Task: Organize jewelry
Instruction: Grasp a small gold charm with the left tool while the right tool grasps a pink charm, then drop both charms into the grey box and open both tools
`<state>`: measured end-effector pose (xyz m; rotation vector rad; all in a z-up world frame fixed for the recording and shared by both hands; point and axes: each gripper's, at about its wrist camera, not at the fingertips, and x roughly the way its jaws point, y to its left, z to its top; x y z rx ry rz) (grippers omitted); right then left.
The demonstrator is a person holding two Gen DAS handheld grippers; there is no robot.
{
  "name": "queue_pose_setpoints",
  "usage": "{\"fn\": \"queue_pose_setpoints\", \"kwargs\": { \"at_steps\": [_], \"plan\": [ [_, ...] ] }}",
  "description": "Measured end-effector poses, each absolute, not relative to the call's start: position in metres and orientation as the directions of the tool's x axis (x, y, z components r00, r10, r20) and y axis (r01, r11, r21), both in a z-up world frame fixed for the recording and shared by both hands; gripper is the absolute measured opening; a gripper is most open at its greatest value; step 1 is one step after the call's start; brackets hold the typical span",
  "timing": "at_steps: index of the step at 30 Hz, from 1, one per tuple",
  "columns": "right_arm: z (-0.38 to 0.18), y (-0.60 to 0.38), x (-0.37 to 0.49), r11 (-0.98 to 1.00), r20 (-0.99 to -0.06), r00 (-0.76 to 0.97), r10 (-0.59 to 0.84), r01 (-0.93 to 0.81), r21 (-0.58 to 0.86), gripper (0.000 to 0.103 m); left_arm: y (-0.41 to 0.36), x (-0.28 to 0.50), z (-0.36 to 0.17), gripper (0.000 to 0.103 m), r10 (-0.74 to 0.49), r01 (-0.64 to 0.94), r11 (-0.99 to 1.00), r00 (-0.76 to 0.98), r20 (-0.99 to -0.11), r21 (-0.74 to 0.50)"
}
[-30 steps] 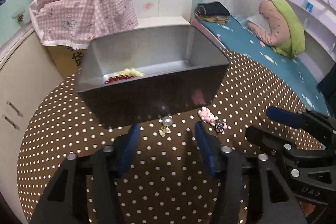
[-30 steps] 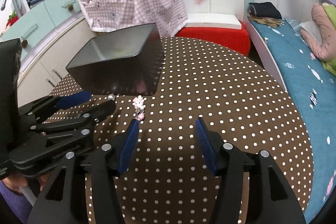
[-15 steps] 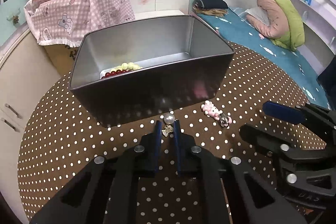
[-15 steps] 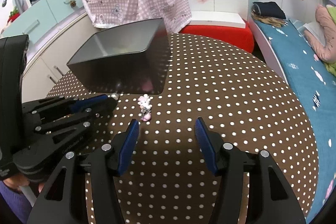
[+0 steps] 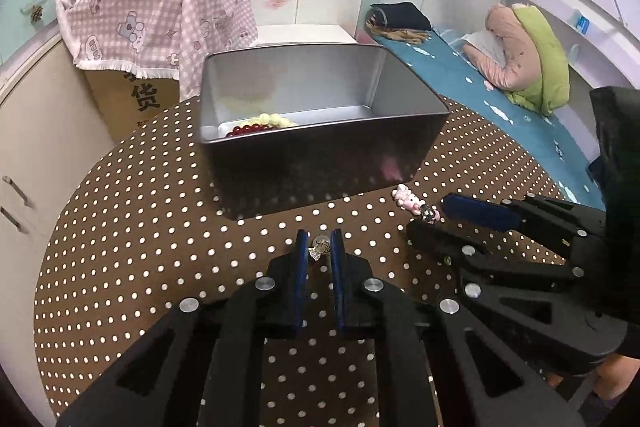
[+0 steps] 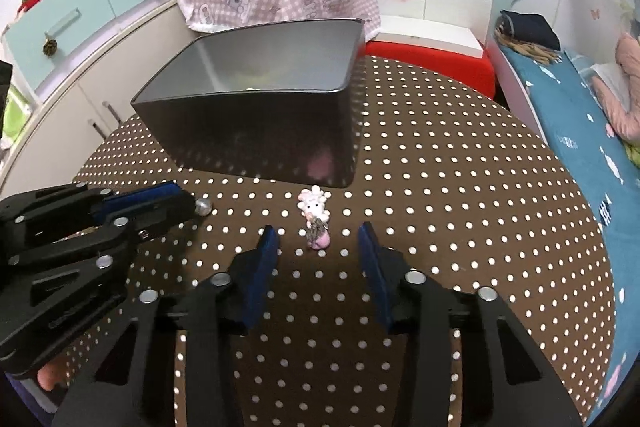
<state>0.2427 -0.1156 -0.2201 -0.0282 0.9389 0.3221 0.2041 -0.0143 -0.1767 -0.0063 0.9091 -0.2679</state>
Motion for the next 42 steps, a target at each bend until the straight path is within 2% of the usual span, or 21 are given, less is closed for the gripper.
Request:
{"fn": "queue_pose_setpoints", "kwargs": {
  "at_steps": [1, 2, 4, 10, 22, 33, 42],
  "plan": [
    [-0.22, -0.112, 0.242, 0.954, -0.799, 0.55, 0.245, -0.286, 0.096, 0.029, -0.013, 0.203, -0.177, 0.01, -0.234, 0.226, 0.967, 0.583, -0.778, -0.122],
    [-0.22, -0.11, 0.242, 0.953, -0.8, 0.549, 0.241, -0.289, 0.089, 0.02, -0.012, 0.203, -0.176, 0.01, -0.236, 0.224, 0.966, 0.584, -0.777, -0.125],
    [-0.22, -0.107, 0.24, 0.952, -0.802, 0.551, 0.229, -0.297, 0.068, 0.013, -0.009, 0.201, -0.174, 0.01, -0.24, 0.223, 0.966, 0.586, -0.774, -0.131],
    [-0.21, -0.103, 0.228, 0.95, -0.796, 0.561, 0.228, -0.306, 0.057, 0.013, -0.002, 0.196, -0.165, 0.01, -0.27, 0.234, 0.959, 0.593, -0.759, -0.158],
    [-0.138, -0.116, 0.197, 0.95, -0.709, 0.659, 0.251, -0.309, 0.049, 0.012, 0.002, 0.178, -0.121, 0.01, -0.368, 0.286, 0.928, 0.619, -0.694, -0.237],
    [-0.084, -0.112, 0.217, 0.947, -0.649, 0.71, 0.274, -0.316, 0.054, 0.012, 0.006, 0.209, -0.072, 0.01, -0.42, 0.313, 0.907, 0.636, -0.647, -0.281],
    [-0.087, -0.1, 0.261, 0.945, -0.665, 0.69, 0.287, -0.318, 0.078, 0.012, 0.012, 0.268, -0.094, 0.01, -0.401, 0.247, 0.916, 0.567, -0.719, -0.317]
  ]
}}
